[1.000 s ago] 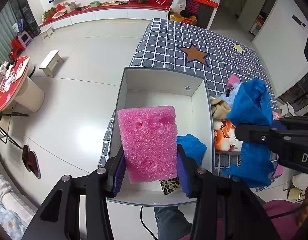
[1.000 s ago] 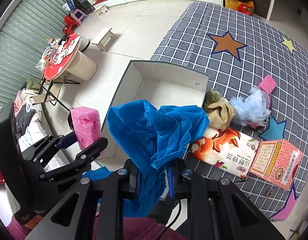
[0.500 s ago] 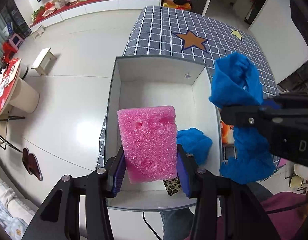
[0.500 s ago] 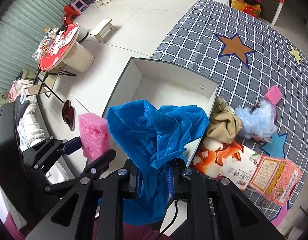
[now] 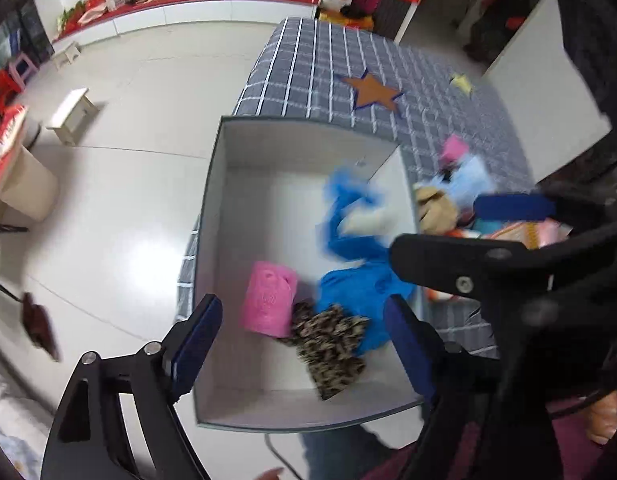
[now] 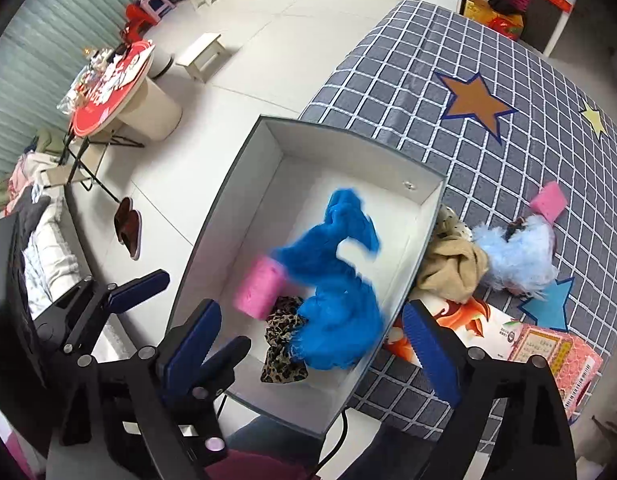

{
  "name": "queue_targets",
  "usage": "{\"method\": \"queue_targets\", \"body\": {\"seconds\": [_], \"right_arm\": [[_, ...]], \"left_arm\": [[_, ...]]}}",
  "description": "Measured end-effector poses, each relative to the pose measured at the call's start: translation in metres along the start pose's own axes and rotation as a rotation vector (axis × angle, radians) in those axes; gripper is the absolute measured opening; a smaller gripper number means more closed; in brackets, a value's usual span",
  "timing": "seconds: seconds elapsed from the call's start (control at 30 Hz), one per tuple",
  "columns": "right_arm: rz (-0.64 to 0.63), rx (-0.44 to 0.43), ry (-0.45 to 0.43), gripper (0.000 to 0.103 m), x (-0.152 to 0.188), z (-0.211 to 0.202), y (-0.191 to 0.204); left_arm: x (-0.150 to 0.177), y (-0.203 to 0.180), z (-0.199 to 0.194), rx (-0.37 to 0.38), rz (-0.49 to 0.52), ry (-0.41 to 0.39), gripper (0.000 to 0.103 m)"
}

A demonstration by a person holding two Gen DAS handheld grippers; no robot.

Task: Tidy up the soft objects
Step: 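Open both tools to drop the sponge and bag into the box, then move both open tools back toward the remaining soft items on the mat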

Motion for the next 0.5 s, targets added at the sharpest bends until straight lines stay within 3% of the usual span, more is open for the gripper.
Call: {"method": "queue_targets", "body": {"seconds": [0.07,0.27,0.4,0.5], "right_arm": [[0.029,-0.006,-0.011,0.093,-0.001,-0.006,-0.006],[0.136,0.034,-0.014,0.093,0.004,-0.027,-0.044],[0.23,0.055,-0.067,0.093,-0.002,-0.057,-0.087],[0.314,0.089,-0.122,0.093,-0.005,-0.086,-0.132]], "left_arm": [[-0.007,0.001,-0.002,0.015,-0.035,-0.016,0.102],[-0.029,-0.016,-0.016,0.081,-0.056,-0.106,0.103],[-0.046,-0.055,-0.019,0.116,0.049,-0.118,0.103],[-0.05,-0.099,-0.007,0.126,0.196,-0.086,0.103]]}}
Point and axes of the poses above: each gripper's, at about its wrist camera, not at the fingertips, and z roughly the way its jaws point, y to its left, x to its underside, the point moved 10 cm from there along z, roughly the way its jaws point, and after that the axes turned 13 degrees about -y, right-handed, at the moved point
